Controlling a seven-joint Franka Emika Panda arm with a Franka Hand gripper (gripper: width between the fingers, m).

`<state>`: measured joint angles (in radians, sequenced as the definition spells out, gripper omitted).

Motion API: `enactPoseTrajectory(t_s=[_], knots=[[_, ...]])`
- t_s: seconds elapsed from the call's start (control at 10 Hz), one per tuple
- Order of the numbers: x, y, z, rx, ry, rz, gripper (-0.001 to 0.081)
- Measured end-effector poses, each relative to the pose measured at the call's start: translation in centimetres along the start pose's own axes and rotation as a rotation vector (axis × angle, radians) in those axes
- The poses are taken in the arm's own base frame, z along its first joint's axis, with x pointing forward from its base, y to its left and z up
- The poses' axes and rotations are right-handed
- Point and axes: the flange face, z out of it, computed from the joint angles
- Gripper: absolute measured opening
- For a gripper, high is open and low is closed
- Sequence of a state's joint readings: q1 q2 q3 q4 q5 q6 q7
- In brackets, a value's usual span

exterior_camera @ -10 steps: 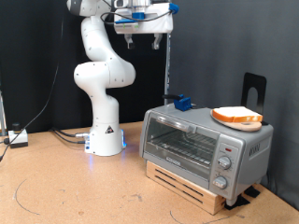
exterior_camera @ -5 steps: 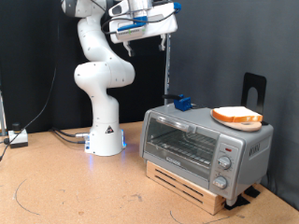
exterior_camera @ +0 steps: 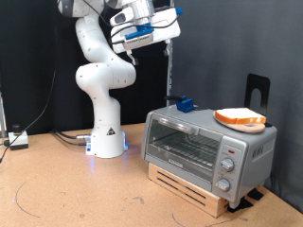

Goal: Make a piece of toast with the oven

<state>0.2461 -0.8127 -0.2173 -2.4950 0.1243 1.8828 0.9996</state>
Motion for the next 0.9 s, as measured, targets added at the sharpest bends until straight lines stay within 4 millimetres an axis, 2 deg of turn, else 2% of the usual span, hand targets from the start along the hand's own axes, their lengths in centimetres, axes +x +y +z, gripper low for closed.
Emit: enactPoseTrajectory(t_s=[0.2, 0.3, 0.5, 0.7, 0.9], knots=[[1.1, 0.0, 1.2, 0.0, -0.062, -0.22, 0.0807], [1.1, 0.1, 1.1, 0.0, -0.058, -0.179, 0.0807], [1.3, 0.4, 1.1, 0.051, -0.076, -0.239, 0.0807], [2.1, 0.9, 3.1, 0.085, -0.059, -0.325, 0.0807], [2.7, 1.4, 6.1, 0.006, -0.098, -0.366, 0.0807]])
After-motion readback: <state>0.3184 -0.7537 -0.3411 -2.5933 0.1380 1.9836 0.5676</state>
